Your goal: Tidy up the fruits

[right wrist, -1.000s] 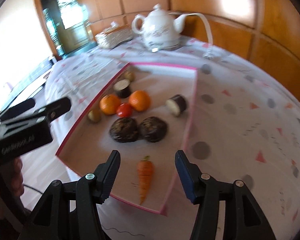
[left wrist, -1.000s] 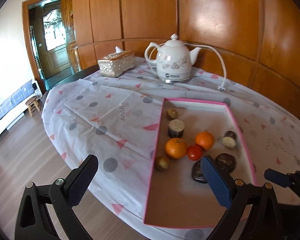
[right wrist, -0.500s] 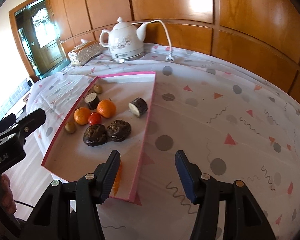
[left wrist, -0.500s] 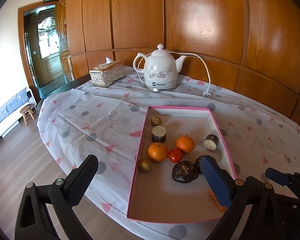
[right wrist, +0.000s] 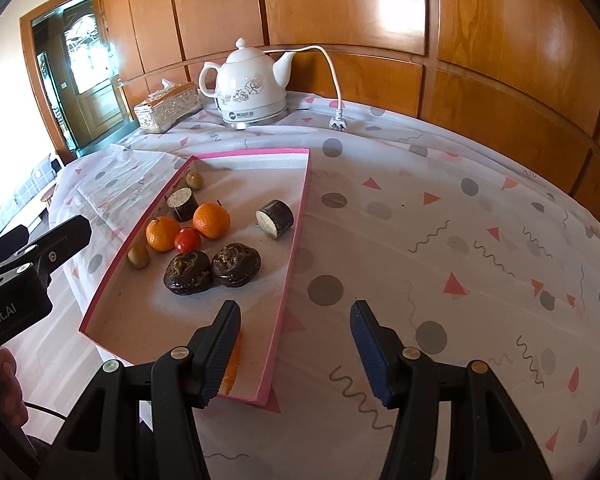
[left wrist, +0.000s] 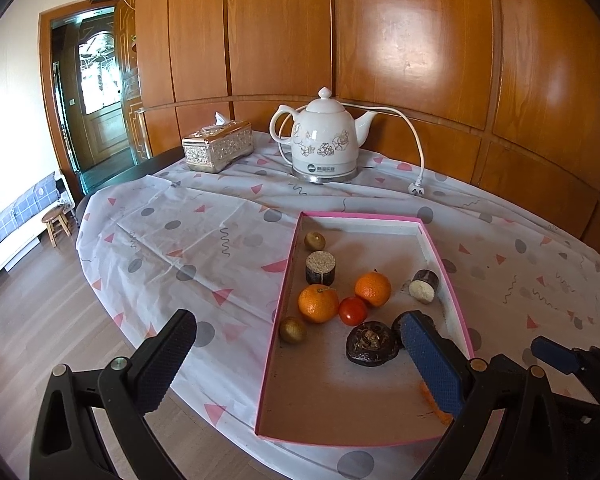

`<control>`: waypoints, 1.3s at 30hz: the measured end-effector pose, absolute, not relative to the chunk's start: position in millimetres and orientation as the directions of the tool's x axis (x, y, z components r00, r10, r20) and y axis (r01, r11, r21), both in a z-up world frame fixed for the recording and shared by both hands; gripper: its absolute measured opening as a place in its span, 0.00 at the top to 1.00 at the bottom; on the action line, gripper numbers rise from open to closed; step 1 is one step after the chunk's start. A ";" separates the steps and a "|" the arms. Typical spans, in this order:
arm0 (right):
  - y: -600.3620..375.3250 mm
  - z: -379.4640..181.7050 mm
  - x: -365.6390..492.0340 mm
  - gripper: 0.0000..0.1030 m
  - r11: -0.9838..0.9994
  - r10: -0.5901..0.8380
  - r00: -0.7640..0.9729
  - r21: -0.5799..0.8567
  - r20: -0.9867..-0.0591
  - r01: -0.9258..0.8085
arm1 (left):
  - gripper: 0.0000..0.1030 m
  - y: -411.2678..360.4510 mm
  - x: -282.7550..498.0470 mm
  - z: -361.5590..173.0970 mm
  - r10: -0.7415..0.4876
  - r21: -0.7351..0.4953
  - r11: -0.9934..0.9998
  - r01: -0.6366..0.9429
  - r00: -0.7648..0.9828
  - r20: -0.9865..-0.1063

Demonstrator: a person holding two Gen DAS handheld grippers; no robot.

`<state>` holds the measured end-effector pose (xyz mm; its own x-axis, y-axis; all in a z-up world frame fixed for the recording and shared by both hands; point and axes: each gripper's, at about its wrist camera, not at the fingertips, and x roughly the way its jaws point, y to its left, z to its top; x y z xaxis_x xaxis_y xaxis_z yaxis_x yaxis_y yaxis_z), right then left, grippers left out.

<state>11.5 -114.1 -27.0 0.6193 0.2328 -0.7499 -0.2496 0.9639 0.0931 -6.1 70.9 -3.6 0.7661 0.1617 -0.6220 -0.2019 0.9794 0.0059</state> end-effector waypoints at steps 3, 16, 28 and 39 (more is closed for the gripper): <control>-113.5 -26.5 11.0 0.44 0.964 0.232 0.621 0.090 -0.748 -0.251 | 0.00 70.9 -6.0 -3.7 0.159 0.004 0.980 -0.201 0.765 -0.624; -111.3 -25.5 11.9 0.44 0.965 0.226 0.625 0.084 -0.747 -0.249 | 0.00 69.8 -7.7 -1.9 0.154 0.001 0.981 -0.196 0.768 -0.622; -110.8 -25.6 12.3 0.44 0.964 0.225 0.624 0.080 -0.749 -0.252 | 0.00 69.7 -9.8 0.4 0.155 0.000 0.981 -0.196 0.776 -0.612; -110.8 -24.3 11.2 0.44 0.964 0.223 0.629 0.073 -0.745 -0.256 | 0.00 67.9 -12.3 3.5 0.151 -0.001 0.982 -0.190 0.783 -0.604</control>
<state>11.2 -110.8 -24.3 0.6286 0.2228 -0.7451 -0.2556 0.9640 0.0727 -12.3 67.9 3.5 0.7828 0.1506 -0.6038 -0.1897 0.9818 -0.0011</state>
